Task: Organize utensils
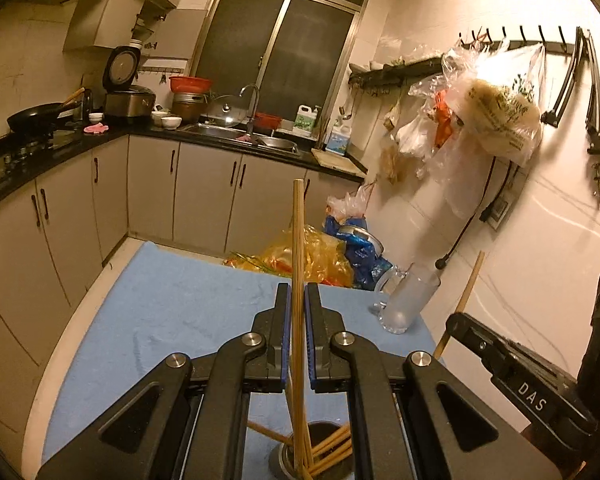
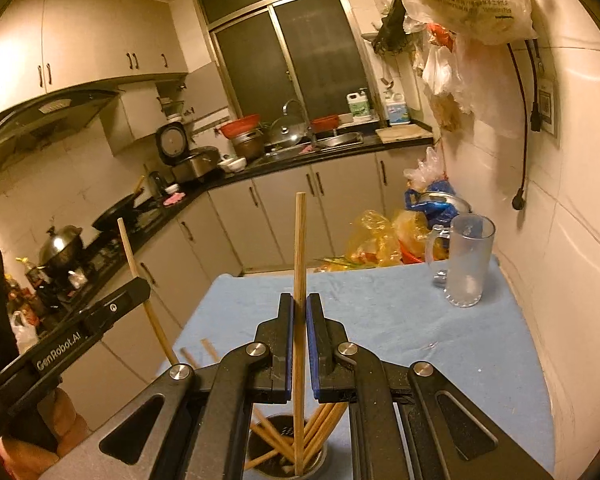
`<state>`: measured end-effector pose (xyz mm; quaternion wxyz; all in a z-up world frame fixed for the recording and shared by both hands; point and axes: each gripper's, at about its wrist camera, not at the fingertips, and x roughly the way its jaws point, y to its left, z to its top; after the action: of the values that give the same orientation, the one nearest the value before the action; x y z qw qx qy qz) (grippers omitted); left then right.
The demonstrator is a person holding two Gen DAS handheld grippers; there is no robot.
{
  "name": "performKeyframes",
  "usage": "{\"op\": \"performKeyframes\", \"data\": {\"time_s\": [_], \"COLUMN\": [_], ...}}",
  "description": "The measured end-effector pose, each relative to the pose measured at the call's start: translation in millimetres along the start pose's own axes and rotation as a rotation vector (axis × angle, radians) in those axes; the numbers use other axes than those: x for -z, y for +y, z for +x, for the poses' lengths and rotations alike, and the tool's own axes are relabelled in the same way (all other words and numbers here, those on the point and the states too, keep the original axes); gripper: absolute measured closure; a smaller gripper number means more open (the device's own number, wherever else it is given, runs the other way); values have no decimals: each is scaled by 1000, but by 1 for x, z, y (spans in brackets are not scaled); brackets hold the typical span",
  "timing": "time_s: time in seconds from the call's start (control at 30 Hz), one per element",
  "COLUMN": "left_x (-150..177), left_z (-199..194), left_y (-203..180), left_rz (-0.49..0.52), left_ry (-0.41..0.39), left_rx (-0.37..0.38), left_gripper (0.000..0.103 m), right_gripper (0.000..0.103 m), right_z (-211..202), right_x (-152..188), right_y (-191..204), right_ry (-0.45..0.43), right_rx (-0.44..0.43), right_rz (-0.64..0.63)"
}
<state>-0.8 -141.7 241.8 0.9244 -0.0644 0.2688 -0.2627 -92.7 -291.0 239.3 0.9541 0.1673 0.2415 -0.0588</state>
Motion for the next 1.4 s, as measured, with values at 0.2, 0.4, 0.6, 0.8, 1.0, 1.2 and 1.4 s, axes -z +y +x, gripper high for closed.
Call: {"op": "performKeyframes", "data": {"time_s": [0.2, 0.4, 0.6, 0.8, 1.0, 1.2, 1.4], "left_x": [20, 39, 46, 46, 42, 42, 71], "left_z": [16, 12, -2, -13, -28, -54, -92], "left_y": [5, 7, 14, 15, 10, 14, 16], "left_rz": [-5, 39, 37, 30, 28, 6, -8], "left_ry": [16, 43, 42, 44, 33, 40, 90], "left_rx": [26, 34, 25, 9, -32, -104, -202], "left_gripper": [97, 97, 97, 96, 77, 67, 61], "right_gripper": [97, 96, 95, 93, 82, 76, 63], "right_z": [19, 21, 19, 11, -13, -40, -64], "right_x": [14, 31, 50, 52, 47, 47, 65], "right_y": [2, 10, 8, 2, 1, -11, -25], "right_ry": [25, 76, 146, 194, 169, 158, 193], "right_rx": [22, -18, -29, -49, -61, -56, -46], "right_rz": [-20, -54, -70, -68, -70, -57, -46]}}
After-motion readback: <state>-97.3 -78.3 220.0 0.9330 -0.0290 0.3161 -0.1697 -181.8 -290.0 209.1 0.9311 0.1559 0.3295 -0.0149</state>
